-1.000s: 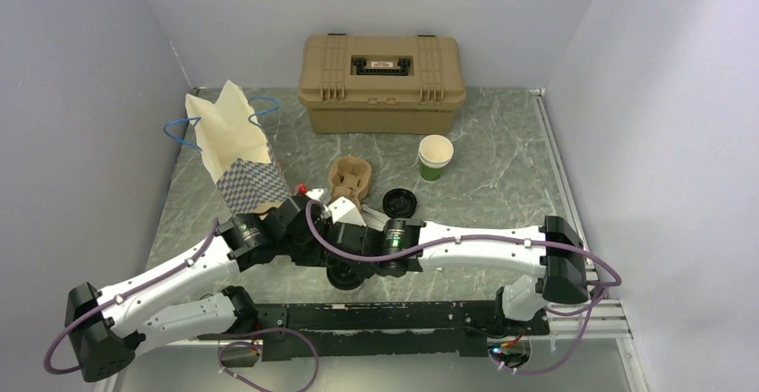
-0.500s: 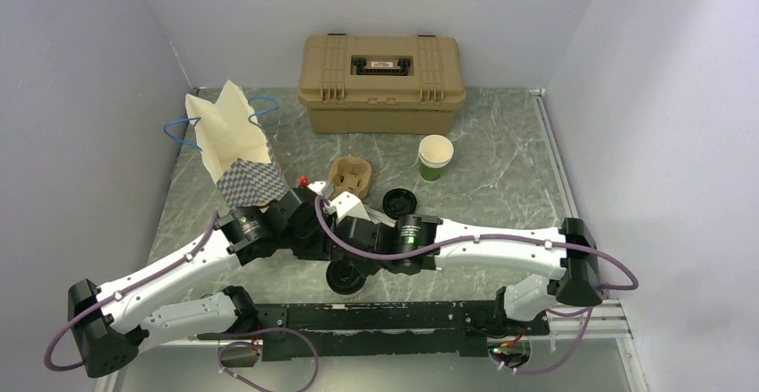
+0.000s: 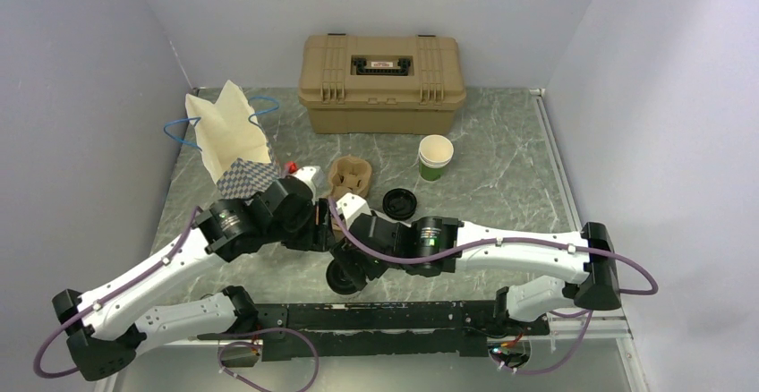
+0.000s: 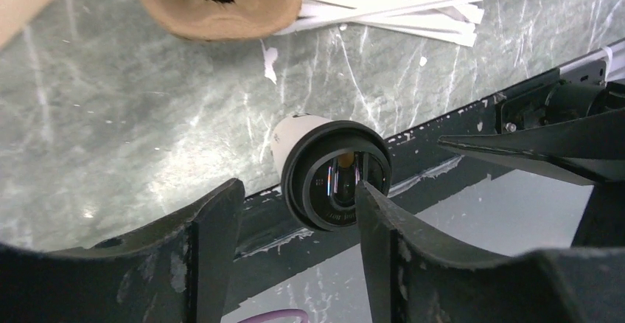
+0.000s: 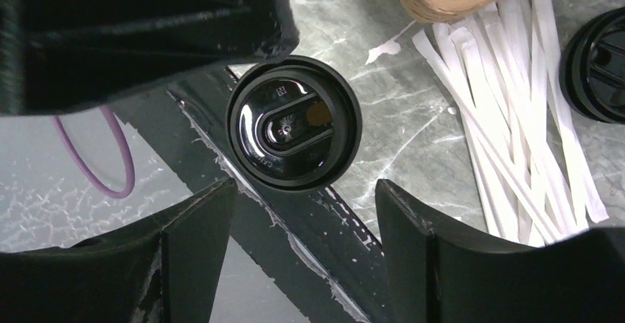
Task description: Pack the takeout coffee
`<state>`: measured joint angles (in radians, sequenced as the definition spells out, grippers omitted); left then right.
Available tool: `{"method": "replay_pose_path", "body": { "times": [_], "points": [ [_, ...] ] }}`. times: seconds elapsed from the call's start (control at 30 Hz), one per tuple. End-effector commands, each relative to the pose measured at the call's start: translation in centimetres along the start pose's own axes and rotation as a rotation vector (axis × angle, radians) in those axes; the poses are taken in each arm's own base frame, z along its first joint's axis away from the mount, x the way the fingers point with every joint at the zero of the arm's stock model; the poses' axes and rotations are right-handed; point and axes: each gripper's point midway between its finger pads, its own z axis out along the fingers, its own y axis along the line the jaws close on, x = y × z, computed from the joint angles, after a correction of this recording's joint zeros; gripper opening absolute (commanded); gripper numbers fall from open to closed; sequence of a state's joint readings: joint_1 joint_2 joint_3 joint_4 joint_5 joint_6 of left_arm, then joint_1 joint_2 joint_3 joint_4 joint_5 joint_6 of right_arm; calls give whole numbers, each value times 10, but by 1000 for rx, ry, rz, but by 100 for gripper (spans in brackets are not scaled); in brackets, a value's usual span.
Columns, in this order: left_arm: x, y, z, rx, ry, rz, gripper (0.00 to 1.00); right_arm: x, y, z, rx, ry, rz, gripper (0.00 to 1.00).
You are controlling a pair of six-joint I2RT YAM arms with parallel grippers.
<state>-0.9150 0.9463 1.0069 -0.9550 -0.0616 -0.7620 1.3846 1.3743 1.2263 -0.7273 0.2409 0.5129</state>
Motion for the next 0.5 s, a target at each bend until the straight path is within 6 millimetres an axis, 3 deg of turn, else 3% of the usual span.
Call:
{"method": "replay_pose_path", "body": {
  "times": [0.0,0.23,0.47],
  "points": [
    [-23,11,-28,-69,-97,45,65,-10,15,2,-72,-40,-23,76],
    [-41,21,-61,-111,-188,59,80,-3,23,17,-92,7,-55,85],
    [-50,28,-85,-140,-240,70,87,1,23,33,-57,57,-80,87]
  ]
}}
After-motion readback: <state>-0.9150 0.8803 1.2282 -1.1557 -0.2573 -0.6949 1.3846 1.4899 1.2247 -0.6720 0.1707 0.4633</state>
